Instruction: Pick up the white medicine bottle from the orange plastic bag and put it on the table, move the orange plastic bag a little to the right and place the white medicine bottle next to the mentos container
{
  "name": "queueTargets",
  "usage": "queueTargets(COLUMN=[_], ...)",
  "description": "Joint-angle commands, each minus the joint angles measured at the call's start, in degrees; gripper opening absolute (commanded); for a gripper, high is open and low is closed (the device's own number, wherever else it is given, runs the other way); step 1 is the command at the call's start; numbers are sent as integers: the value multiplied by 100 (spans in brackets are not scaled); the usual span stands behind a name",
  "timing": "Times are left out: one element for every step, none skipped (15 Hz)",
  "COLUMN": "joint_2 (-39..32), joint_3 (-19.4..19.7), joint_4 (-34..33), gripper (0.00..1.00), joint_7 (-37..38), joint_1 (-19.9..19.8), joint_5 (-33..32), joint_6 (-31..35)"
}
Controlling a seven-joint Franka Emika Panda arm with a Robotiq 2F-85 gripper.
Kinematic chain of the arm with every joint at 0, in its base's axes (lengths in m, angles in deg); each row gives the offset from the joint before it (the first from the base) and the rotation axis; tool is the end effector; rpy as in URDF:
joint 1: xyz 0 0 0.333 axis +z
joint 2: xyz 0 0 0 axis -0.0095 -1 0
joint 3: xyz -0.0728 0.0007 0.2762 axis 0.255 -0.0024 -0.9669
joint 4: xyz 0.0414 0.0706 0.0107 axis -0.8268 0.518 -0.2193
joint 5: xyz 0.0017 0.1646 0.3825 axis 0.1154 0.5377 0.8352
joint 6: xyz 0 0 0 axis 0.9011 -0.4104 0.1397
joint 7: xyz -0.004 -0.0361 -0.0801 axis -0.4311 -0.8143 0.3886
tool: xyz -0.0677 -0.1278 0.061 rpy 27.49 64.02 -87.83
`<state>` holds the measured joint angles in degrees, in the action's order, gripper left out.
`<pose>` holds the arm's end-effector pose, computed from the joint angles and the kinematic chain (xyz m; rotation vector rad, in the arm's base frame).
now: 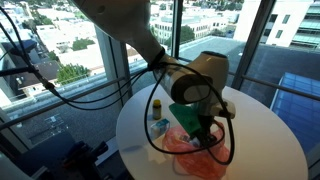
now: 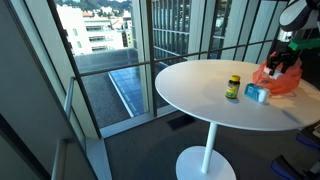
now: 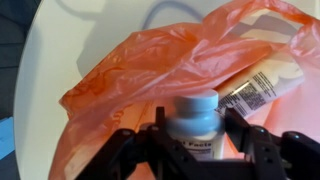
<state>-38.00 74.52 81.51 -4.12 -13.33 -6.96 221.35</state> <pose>0.5036 -0.2891 0.1310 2.9680 -0.7748 -0.0828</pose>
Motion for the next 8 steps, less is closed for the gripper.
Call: queueTargets(joint_2=[455,525,583,632,681,716,739,766], joint_3=[-100,-156,-211,-246,-293,-356,-394,-450], joint_4=[249,262,271,292,310,323,336,356], gripper=[36,36,36,36,36,36,36,36], joint_7=[129,72,14,-4,-40,-113,-142,-215], joint_1=[32,11,-8,-4,-5,-19,-16,-26], joint_5=[7,95,170,210,269,346,392,477], joint_6=[149,108,30,-6,-98,-236,-333,-468])
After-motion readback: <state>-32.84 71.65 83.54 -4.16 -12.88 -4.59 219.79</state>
